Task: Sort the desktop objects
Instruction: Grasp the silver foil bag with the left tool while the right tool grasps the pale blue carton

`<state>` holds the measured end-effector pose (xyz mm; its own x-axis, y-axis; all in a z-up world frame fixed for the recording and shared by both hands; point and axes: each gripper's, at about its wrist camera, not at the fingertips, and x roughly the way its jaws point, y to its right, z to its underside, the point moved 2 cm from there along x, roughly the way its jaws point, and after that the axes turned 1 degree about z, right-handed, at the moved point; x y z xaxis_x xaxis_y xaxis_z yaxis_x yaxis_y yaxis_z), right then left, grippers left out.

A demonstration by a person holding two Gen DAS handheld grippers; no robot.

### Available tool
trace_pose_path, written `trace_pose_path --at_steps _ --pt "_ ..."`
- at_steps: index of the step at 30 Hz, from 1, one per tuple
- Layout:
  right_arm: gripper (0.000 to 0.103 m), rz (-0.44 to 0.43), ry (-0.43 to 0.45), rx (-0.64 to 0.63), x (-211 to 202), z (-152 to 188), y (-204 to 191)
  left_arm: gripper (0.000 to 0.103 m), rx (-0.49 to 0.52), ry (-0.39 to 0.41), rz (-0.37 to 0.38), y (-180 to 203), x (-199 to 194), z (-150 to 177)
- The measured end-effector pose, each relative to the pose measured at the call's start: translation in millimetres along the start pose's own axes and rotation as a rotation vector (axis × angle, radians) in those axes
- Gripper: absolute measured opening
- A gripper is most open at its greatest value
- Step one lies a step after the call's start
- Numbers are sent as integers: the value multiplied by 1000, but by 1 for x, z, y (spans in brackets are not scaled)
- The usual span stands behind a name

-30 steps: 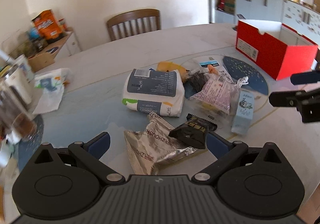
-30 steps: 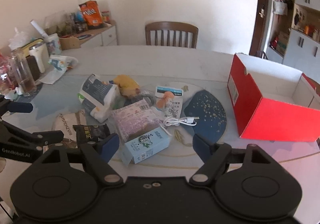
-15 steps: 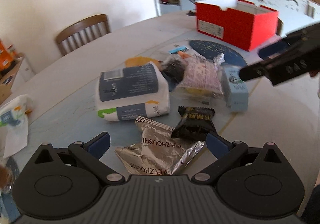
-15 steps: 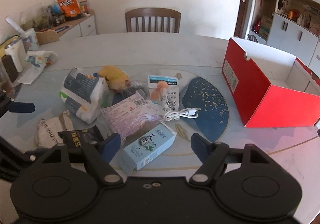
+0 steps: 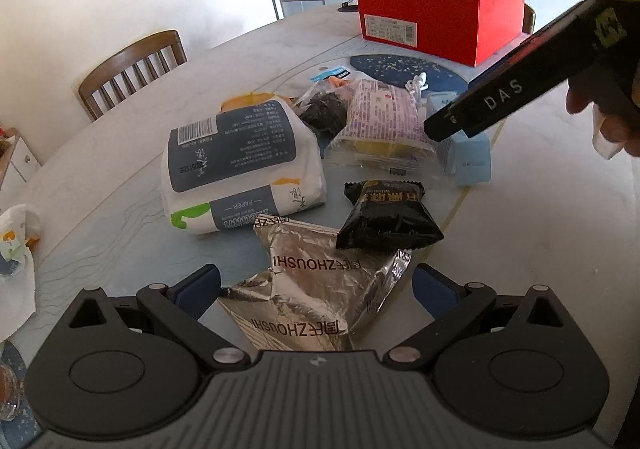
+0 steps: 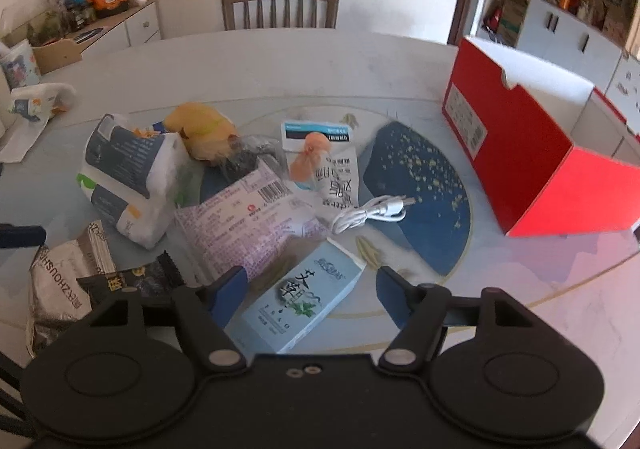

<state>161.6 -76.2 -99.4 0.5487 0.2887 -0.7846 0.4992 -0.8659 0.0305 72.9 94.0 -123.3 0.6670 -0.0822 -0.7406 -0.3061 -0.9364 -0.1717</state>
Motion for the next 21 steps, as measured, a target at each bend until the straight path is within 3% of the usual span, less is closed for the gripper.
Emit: trace_pose_path --at_steps 3,11,15,21 --pt "61 -17 -25 14 2 -1 3 102 1 -11 -7 2 -3 1" --pt "57 -4 -46 21 -2 2 15 102 -27 -11 61 8 -21 0" --pt "57 0 -60 18 0 4 14 102 -32 -19 19 5 -10 -6" --pt "50 3 -73 10 5 7 15 89 -40 -56 -3 0 3 4"
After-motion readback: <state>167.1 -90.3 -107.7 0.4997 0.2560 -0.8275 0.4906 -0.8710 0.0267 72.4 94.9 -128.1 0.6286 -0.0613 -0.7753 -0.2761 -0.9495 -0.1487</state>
